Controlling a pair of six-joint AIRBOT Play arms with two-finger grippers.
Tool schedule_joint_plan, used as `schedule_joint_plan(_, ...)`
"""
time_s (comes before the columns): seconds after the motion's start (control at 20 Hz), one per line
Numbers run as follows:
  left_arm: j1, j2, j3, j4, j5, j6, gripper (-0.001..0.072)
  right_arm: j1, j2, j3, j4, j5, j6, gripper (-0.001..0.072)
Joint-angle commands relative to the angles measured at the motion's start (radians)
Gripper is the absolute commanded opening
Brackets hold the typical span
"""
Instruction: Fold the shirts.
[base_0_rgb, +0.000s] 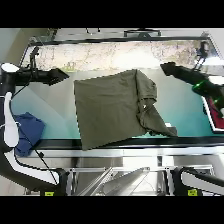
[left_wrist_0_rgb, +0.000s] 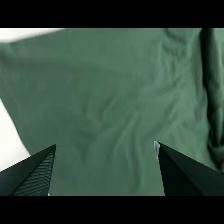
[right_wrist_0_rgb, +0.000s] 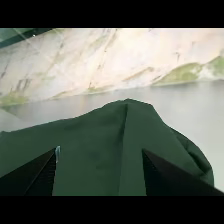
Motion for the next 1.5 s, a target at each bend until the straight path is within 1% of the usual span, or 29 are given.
schedule_joint_plan(0.0,0.076,0.022,-0.089,0.009,-0.221,-0.068,0.0709,-0.145,0.1,0.004,-0.304,0.244,0.211,0.0586)
schedule_joint_plan(0.05,0.083,0.058,-0.183,0.009,-0.248,-0.069,0.0707,-0.176,0.124,0.0,-0.417,0.312,0.277,0.0577)
schedule_joint_plan(0.1,0.082,0.104,-0.297,0.013,-0.246,-0.065,0.0688,-0.207,0.15,-0.015,-0.506,0.38,0.319,0.0577)
schedule_joint_plan(0.2,0.065,0.204,-0.535,0.072,-0.185,-0.06,0.0691,-0.263,0.204,-0.074,-0.582,0.468,0.348,0.0578)
schedule_joint_plan(0.3,0.025,0.314,-0.789,0.15,-0.075,-0.061,0.069,-0.314,0.26,-0.163,-0.583,0.475,0.355,0.0578)
schedule_joint_plan(0.45,-0.035,0.422,-1.062,0.154,0.076,-0.063,0.069,-0.349,0.31,-0.272,-0.583,0.448,0.357,0.0579)
schedule_joint_plan(0.55,-0.086,0.472,-1.166,0.149,0.149,-0.068,0.0691,-0.347,0.324,-0.321,-0.581,0.423,0.357,0.0579)
schedule_joint_plan(0.75,-0.208,0.527,-1.243,0.026,0.294,-0.048,0.0687,-0.346,0.324,-0.34,-0.575,0.416,0.355,0.0579)
schedule_joint_plan(0.8,-0.242,0.526,-1.245,0.014,0.309,-0.048,0.0555,-0.346,0.324,-0.34,-0.576,0.421,0.354,0.058)
schedule_joint_plan(0.9,-0.309,0.507,-1.226,-0.002,0.307,-0.046,0.0203,-0.346,0.324,-0.34,-0.597,0.433,0.353,0.0588)
schedule_joint_plan(0.95,-0.341,0.494,-1.197,-0.002,0.298,-0.042,0.0008,-0.346,0.324,-0.34,-0.617,0.456,0.339,0.0588)
schedule_joint_plan(1.1,-0.378,0.468,-1.096,0.005,0.274,-0.038,0.0018,-0.346,0.324,-0.347,-0.644,0.599,0.265,0.059)
schedule_joint_plan(1.2,-0.361,0.466,-1.025,0.029,0.274,-0.039,0.0018,-0.327,0.324,-0.379,-0.643,0.649,0.251,0.059)
schedule_joint_plan(1.3,-0.311,0.466,-0.971,0.033,0.271,-0.039,0.0018,-0.273,0.323,-0.443,-0.647,0.608,0.248,0.059)
schedule_joint_plan(1.45,-0.223,0.466,-0.935,0.033,0.214,-0.038,0.0018,-0.16,0.291,-0.532,-0.647,0.475,0.246,0.059)
